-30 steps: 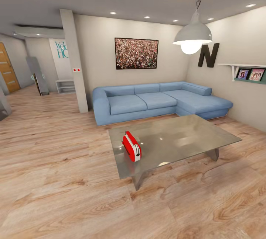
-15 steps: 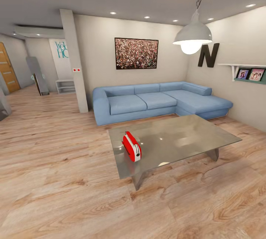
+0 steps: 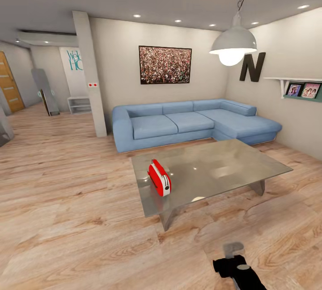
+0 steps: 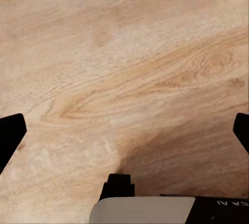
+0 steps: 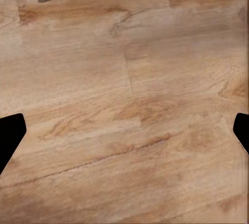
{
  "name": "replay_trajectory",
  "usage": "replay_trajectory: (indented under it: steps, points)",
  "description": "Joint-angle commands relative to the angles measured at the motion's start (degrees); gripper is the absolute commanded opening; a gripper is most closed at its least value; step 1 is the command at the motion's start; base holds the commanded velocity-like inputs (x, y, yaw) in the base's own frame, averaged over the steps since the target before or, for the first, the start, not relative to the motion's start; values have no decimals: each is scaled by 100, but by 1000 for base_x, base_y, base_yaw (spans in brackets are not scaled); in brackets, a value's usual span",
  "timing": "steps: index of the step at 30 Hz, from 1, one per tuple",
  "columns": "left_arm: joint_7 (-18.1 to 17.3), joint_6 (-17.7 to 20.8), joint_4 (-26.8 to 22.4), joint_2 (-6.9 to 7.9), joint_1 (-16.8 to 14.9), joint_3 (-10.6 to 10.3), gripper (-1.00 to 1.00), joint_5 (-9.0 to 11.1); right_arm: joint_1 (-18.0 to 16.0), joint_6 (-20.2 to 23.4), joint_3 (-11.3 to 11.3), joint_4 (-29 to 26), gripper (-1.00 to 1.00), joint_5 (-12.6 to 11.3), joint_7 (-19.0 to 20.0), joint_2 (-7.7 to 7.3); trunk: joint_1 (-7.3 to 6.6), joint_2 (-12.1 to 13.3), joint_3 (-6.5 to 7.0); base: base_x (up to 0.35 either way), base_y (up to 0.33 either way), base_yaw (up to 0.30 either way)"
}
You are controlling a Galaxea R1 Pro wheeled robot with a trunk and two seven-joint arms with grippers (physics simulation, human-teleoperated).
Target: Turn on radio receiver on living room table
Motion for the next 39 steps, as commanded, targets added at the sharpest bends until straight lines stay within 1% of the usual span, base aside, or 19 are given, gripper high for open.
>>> replay_trajectory:
  steps: [1, 3, 6, 7, 8, 9, 10, 12, 14, 16, 19, 24, 35, 36, 39]
  points:
    - [22, 63, -39, 29, -68, 1, 100, 5, -120, 143, 2, -6, 100, -4, 46, 1, 0, 0, -1, 0, 0, 0]
    - [43, 113, -74, 94, -141, 1, 100, 10, -248, 285, 10, -15, 100, 7, 122, 3, 0, 0, -1, 0, 0, 0]
    - [53, 59, -92, 165, -174, 5, 100, 6, -388, 365, 15, -109, 100, 17, 157, 13, 0, 0, -1, 0, 0, 0]
    - [56, -104, -69, 292, -183, 8, 100, 15, -613, 476, 51, -241, 100, 17, 165, 42, 0, 0, -1, 0, 0, 0]
    - [55, -163, -62, 327, -184, 8, 100, 22, -681, 539, 79, -262, 100, 17, 167, 50, 0, 0, -1, 0, 0, 0]
    - [53, -293, -52, 385, -187, 9, 100, 31, -840, 725, 168, -291, 100, 16, 171, 66, 0, 0, -1, 0, 0, 0]
    - [52, -408, -46, 422, -189, 9, 100, 37, -1005, 990, 307, -310, 100, 13, 175, 92, 0, 0, -1, 0, 0, 0]
    - [50, -565, -34, 467, -190, 14, 100, 41, -1323, 1626, 688, -336, 100, 4, 189, 159, 0, 0, -1, 0, 0, 0]
    - [50, -606, -30, 475, -190, 13, 100, 44, -1421, 1810, 808, -344, 100, -5, 195, 177, 0, 0, -1, 0, 0, 0]
    - [51, -627, -28, 468, -190, 11, 100, 45, -1471, 1905, 884, -348, 100, -7, 193, 186, 0, 0, -1, 0, 0, 0]
    - [54, -640, -27, 449, -190, 10, 100, 45, -1504, 1964, 932, -356, 100, -8, 188, 191, 0, 0, -1, 0, 0, 0]
    - [60, -643, -26, 457, -191, 10, 100, 39, -1525, 2000, 962, -361, 100, -9, 183, 195, 0, 0, -1, 51, 0, 0]
    - [75, -612, -26, 488, -190, 10, 100, 30, -1526, 1996, 964, -361, 100, -13, 230, 195, 0, 0, -1, 293, 0, 0]
    - [75, -613, -26, 488, -191, 10, 100, 30, -1526, 1996, 963, -361, 100, -15, 292, 193, 0, 0, -1, 327, 0, 0]
    - [76, -614, -26, 488, -193, 10, 100, 30, -1526, 1991, 957, -361, 100, 22, 957, 157, 0, 0, -1, 328, 0, 0]
